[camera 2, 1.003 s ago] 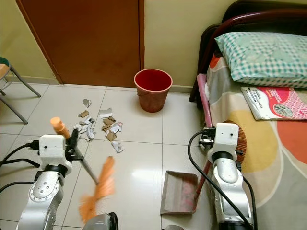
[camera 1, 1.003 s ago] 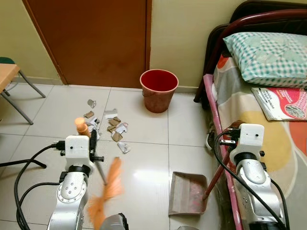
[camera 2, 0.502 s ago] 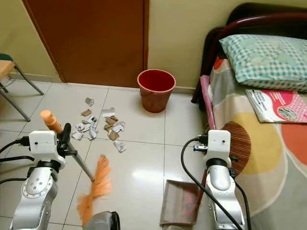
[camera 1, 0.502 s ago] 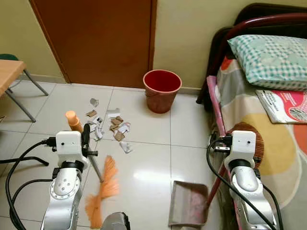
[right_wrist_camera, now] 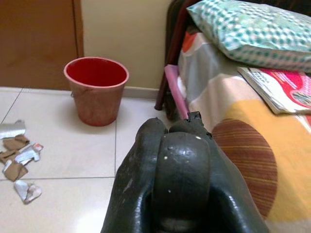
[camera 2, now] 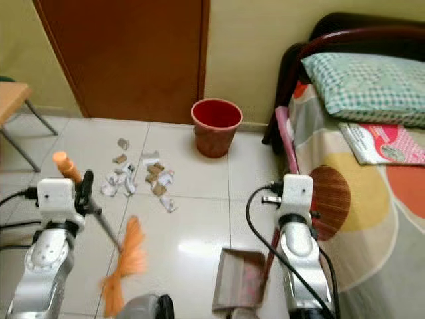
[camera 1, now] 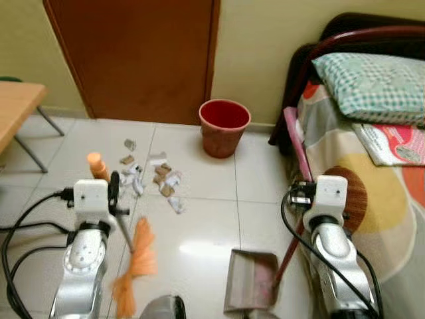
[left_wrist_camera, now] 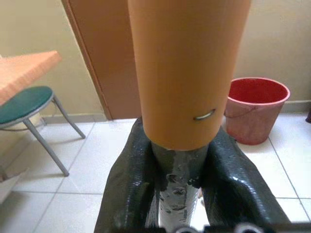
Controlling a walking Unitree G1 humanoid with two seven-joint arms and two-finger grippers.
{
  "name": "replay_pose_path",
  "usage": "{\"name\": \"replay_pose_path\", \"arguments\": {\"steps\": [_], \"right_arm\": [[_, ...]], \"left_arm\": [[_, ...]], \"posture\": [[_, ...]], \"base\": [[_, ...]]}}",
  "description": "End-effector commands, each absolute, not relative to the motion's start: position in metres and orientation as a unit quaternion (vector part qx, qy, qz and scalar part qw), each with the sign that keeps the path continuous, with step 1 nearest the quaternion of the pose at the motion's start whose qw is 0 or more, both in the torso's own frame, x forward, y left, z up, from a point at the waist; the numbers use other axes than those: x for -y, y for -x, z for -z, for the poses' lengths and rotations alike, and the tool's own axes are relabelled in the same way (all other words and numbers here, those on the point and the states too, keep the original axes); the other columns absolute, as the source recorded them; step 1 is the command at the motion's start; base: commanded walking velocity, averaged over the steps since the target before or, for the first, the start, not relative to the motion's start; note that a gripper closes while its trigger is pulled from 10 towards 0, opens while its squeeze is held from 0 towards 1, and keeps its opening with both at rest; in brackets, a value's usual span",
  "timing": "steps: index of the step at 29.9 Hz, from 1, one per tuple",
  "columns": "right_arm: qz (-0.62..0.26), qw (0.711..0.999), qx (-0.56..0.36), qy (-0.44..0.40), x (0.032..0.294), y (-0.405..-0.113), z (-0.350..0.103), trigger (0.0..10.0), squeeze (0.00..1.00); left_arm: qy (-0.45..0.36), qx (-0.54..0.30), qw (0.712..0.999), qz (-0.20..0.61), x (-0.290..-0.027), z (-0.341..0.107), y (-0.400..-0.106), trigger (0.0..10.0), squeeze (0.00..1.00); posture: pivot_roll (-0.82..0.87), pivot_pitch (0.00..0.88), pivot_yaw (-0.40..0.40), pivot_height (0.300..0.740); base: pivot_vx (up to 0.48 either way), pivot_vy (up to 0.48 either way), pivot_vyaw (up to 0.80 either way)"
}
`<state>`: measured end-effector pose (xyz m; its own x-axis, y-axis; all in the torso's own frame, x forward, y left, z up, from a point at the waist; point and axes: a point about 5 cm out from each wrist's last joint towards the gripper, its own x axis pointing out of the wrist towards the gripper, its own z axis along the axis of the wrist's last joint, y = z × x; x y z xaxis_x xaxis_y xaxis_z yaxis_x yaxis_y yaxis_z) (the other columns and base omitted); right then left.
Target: Sweep floor
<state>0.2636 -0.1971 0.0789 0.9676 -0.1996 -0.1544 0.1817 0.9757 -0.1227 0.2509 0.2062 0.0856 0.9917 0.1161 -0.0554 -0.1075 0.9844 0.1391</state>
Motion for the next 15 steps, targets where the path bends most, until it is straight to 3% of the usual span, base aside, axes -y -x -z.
{"name": "replay_pose_path", "arguments": {"steps": [1,7,15], "right_arm": [[0.107,0.99,-0.058,0.069,0.201,-0.265,-0.087,10.0,0.0],[0.114,0.989,-0.059,0.07,0.207,-0.267,-0.085,10.0,0.0],[0.118,0.99,-0.047,0.064,0.207,-0.275,-0.088,10.0,0.0]], "left_arm": [[-0.087,-0.025,0.993,-0.075,-0.217,-0.09,-0.249,10.0,0.0],[-0.082,-0.027,0.994,-0.061,-0.211,-0.088,-0.253,10.0,0.0],[-0.066,-0.013,0.998,-0.01,-0.19,-0.091,-0.258,10.0,0.0]], "posture": [[-0.03,0.062,0.014,0.74],[-0.03,0.077,0.01,0.74],[-0.02,0.071,-0.003,0.74]], "base": [[0.0,0.322,0.0],[0.0,0.295,0.0],[0.0,0.0,0.0]]}}
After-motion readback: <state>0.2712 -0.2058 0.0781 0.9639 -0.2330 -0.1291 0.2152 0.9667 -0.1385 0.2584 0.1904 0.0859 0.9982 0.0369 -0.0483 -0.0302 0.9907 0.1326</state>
